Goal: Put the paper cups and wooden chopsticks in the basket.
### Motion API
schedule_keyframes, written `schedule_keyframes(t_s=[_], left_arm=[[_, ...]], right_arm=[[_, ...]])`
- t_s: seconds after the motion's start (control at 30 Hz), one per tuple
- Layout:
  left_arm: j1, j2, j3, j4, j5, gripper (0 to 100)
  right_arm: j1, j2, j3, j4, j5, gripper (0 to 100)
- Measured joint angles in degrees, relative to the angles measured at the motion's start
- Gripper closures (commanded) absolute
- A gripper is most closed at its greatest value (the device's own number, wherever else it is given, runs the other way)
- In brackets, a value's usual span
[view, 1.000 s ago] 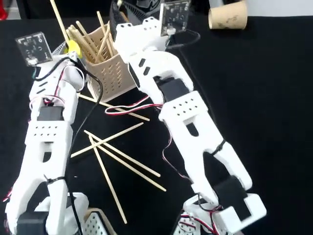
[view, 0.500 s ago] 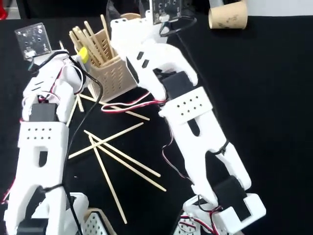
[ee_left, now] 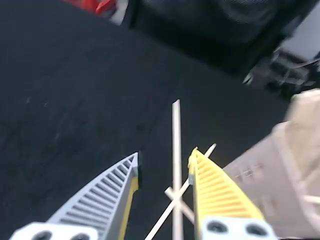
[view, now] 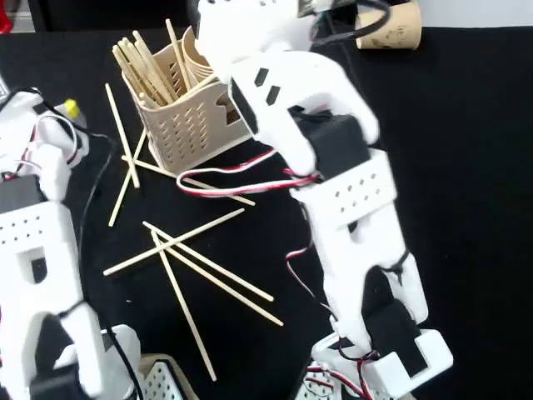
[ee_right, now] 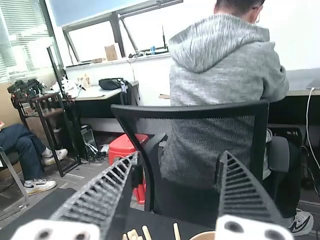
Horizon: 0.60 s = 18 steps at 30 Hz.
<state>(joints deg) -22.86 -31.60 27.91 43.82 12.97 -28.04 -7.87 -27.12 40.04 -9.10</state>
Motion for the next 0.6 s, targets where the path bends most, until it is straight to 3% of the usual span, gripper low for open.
schedule_keyframes(t_s=[0.3, 0.6], left_arm=[[-0.5, 30.2, -14.9, 3.6, -1.6, 77], [0.2, 69.5, -57.4, 25.0, -1.8, 77]], right_arm=[[9.1, 0.0, -14.2, 22.0, -2.3, 75.5], [21.3, -0.1, -18.6, 43.6, -1.1, 75.5]])
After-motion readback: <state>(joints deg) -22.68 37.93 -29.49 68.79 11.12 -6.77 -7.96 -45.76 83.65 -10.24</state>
